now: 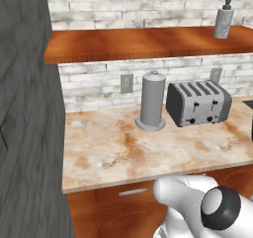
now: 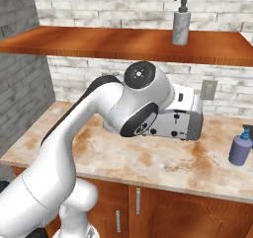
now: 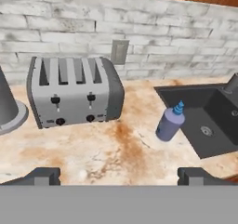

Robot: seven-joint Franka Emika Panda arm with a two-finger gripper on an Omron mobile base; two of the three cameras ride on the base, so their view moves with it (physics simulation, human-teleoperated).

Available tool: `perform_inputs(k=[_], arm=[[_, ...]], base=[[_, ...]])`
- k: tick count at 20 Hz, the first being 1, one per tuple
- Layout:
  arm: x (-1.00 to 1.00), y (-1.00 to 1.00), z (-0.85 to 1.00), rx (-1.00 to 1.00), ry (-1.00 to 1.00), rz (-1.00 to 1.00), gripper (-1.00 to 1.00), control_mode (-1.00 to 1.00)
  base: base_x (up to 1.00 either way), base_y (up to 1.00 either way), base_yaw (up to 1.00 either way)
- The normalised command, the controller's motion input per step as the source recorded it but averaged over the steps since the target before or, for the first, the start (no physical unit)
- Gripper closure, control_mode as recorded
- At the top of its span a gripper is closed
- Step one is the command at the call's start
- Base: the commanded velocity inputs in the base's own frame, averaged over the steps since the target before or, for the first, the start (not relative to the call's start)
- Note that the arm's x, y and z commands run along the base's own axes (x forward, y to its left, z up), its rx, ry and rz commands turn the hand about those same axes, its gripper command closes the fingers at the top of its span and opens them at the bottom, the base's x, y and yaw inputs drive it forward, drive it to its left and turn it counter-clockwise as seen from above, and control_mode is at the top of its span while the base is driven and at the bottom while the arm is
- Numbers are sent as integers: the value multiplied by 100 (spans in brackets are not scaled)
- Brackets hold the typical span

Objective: Locate and retrieve the soap dispenser and soap dispenser from the cabinet. Place them next to the sink.

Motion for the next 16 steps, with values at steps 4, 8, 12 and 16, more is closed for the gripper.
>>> perform_inputs(k=[4,8,12,16], arm=[[-7,35,59,7,-2,-7,-100,-100],[0,44,40,8,-8,-8,-100,-100],[10,33,11,22,-17,2,-100,-100],[8,30,39,12,-18,7,-100,-100]], base=[[0,0,0],[0,0,0],[0,0,0],[0,0,0]])
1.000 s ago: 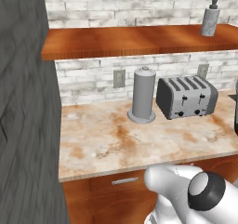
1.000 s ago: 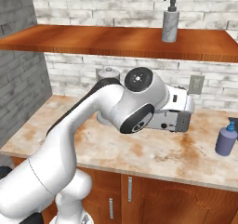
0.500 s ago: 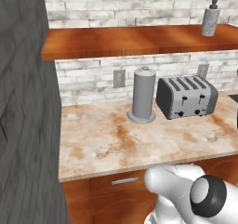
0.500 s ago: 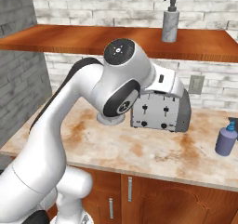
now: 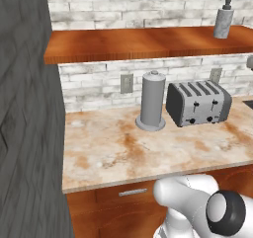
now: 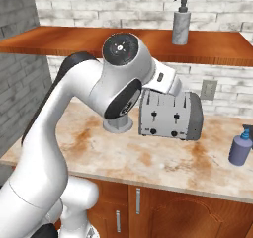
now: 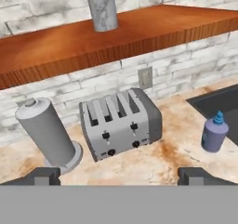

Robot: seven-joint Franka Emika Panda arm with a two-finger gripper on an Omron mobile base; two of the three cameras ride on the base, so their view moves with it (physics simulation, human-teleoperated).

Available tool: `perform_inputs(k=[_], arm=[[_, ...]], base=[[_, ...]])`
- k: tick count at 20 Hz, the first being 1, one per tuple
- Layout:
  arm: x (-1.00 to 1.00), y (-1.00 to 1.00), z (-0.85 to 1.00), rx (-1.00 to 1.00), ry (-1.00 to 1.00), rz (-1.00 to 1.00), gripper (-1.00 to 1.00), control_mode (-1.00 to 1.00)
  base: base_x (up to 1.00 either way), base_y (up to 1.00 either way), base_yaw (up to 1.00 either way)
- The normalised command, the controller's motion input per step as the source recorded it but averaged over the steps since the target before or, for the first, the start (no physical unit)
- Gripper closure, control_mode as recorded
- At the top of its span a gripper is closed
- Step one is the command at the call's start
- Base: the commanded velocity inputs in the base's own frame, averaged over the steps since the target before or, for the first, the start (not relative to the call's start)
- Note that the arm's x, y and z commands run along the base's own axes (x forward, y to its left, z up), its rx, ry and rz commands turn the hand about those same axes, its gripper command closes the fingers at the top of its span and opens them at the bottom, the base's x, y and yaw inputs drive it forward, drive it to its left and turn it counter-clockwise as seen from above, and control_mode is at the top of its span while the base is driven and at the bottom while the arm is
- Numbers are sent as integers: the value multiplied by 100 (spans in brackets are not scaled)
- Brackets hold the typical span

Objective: Locate and retrieve the soap dispenser and soap dispenser from the cabinet. Place them next to the sink.

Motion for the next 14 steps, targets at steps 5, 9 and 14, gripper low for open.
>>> perform_inputs(k=[5,9,14], arm=[[0,23,45,-16,-6,0,-100,-100],[8,32,39,-20,0,0,-100,-100],[3,25,38,-17,-3,0,-100,-100]], base=[[0,0,0],[0,0,0],[0,0,0]])
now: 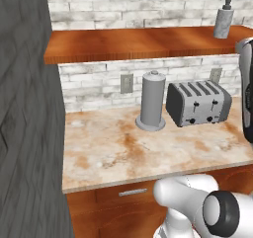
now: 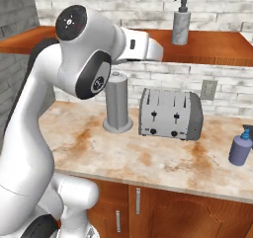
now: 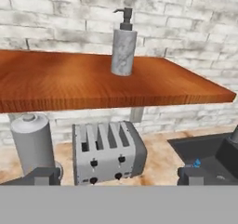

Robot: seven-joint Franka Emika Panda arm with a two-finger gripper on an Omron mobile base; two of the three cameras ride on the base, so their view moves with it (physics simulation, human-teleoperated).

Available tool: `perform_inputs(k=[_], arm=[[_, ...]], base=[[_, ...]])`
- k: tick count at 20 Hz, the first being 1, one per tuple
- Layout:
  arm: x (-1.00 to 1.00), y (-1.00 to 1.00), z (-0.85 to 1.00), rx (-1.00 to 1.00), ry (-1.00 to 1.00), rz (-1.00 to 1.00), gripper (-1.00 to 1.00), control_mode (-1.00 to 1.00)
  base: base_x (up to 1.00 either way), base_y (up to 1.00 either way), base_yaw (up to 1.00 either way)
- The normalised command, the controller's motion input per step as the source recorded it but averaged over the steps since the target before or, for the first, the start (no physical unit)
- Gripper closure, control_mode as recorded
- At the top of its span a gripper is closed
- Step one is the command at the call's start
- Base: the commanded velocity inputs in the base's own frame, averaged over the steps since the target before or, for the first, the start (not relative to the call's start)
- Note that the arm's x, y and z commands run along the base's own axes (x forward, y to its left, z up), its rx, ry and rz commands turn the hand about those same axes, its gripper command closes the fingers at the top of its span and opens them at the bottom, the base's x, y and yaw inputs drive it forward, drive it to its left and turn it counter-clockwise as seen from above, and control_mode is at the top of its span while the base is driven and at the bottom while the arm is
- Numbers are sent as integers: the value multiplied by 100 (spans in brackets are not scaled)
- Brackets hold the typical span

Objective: Locate and retrieve the soap dispenser and soap dispenser from the cabinet. Place them next to the sink.

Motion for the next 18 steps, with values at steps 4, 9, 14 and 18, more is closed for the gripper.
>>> perform_inputs(k=[4,9,14,18], arm=[[12,19,39,-20,0,-6,-100,-100],[38,3,7,-1,0,-2,-100,-100],[28,0,0,6,0,-3,-100,-100],[42,0,0,1,1,-8,-100,-100]], base=[[0,0,0],[0,0,0],[0,0,0],[0,0,0]])
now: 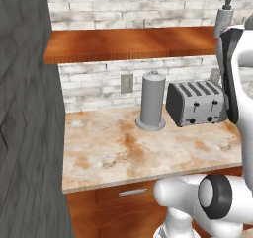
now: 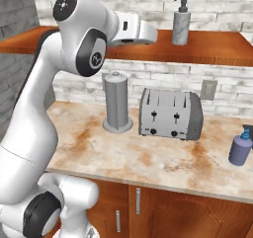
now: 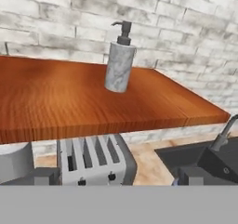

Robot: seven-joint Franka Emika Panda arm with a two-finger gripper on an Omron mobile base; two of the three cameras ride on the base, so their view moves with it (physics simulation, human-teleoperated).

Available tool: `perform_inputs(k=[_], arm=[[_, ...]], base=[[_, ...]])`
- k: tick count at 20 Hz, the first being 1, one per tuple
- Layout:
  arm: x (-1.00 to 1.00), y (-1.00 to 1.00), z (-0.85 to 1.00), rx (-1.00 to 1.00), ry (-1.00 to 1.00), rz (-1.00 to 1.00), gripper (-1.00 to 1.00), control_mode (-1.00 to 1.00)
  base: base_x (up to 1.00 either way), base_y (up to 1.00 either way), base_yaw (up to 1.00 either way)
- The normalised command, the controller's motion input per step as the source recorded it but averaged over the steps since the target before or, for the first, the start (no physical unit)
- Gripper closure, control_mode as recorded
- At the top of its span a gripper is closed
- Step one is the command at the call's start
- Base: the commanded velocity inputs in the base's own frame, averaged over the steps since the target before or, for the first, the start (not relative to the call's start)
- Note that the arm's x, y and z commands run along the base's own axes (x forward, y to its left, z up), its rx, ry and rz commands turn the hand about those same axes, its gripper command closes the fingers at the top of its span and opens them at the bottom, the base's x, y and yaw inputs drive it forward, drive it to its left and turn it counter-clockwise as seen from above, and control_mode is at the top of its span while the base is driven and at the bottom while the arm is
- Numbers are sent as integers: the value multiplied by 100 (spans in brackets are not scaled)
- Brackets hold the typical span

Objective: Locate and retrieve the soap dispenser and soap dispenser from the cabinet. Place them next to the sink.

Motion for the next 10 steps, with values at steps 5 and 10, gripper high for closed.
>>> perform_inputs(k=[5,10], arm=[[50,-6,0,2,1,-6,-100,-100],[48,-17,1,9,0,2,-100,-100]], base=[[0,0,0],[0,0,0]])
